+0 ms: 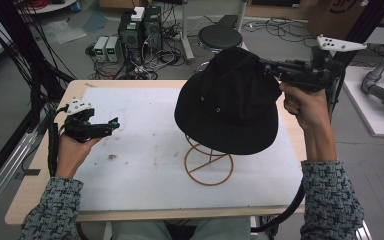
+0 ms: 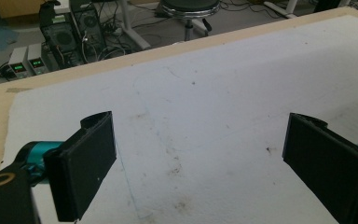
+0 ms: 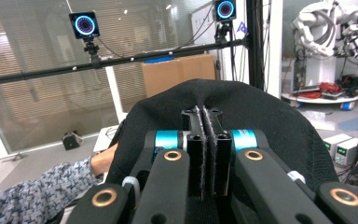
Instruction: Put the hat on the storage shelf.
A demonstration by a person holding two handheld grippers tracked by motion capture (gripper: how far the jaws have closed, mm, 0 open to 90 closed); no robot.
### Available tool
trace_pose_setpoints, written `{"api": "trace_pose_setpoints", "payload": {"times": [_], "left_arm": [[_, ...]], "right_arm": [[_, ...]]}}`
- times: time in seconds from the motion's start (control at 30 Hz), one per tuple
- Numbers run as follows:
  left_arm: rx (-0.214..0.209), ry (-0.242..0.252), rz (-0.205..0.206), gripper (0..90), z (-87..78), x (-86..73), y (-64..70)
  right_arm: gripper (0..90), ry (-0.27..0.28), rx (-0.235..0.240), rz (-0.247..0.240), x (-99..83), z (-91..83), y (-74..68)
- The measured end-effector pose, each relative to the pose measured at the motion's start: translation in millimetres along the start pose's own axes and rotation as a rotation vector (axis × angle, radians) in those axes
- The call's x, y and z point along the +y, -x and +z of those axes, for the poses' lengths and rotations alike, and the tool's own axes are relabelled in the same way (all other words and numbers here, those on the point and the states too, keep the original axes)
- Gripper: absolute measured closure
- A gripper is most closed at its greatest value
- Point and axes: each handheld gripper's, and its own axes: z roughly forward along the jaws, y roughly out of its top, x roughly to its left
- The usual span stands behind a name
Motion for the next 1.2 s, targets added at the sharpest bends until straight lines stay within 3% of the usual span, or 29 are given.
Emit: {"api": "trace_pose_setpoints", "payload": {"times": [0.4,0.77,1.2], "left_arm": [[-0.002,0.001,0.002,9.9,-0.2,0.0,0.6],[0.0,0.001,0.003,9.9,-0.7,0.1,1.2],[0.004,0.0,0.003,9.9,-1.5,0.0,-0.1]], "right_arm": [[89.3,-0.039,0.067,-0.004,-24.1,11.8,-15.5],[89.3,-0.074,0.085,0.011,-45.2,20.1,-15.5],[89.2,-0.124,0.069,0.015,-60.0,26.8,-11.6]]}}
